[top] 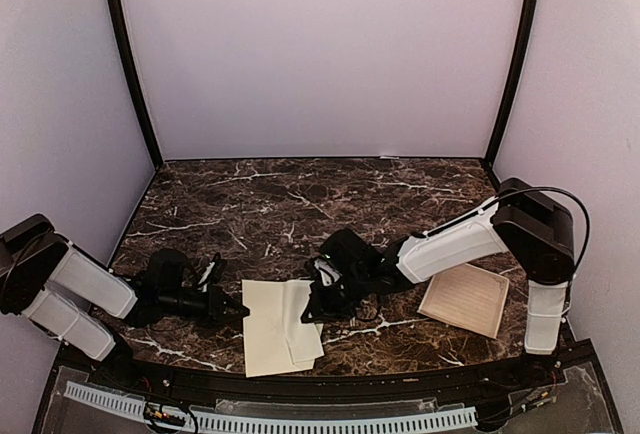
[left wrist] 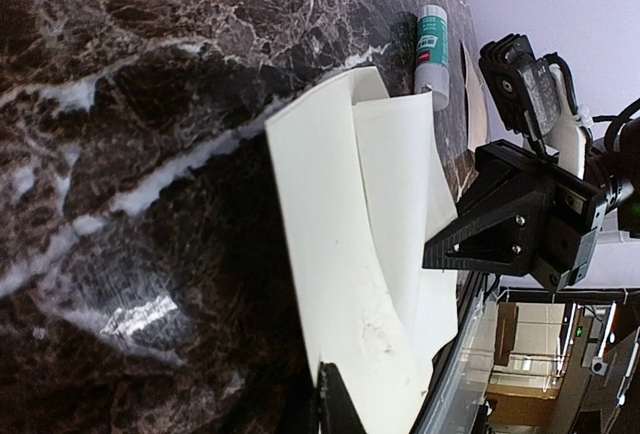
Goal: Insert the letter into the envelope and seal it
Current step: Place the letter in the envelope.
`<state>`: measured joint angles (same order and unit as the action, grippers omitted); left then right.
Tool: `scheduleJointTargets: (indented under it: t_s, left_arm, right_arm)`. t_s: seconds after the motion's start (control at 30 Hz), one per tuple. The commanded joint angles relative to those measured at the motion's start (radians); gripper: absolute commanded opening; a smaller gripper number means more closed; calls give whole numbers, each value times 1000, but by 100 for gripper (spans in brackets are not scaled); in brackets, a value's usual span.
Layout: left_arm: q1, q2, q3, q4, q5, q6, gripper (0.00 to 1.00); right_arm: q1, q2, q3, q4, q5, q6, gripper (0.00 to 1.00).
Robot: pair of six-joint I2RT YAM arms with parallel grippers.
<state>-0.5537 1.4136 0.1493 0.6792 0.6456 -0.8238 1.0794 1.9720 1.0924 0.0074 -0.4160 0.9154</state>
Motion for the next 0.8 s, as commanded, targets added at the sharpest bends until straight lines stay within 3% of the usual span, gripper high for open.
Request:
scheduleJointTargets:
  t_s: [0.0,0.27,0.57,0.73,0.77]
  left_arm:
    - [-8,-21,13,-15,-13,-13,1]
    - [-8,5,8,-12,-43,-26,0]
    - [-8,28,13,36,5,-25,0]
    - [-8,39,12,52,23,-21,0]
    - [-8,41,12,58,25,-23,0]
  right_arm:
    - [8,-27,-10,-4,46,11,0]
    - [6,-102,-94,77,70,72,0]
    - [-4,-70,-93,160,58,74,19]
    - [-11,-49,-77,178,71,67,19]
    - [-13,-42,-70,176,71,66,13]
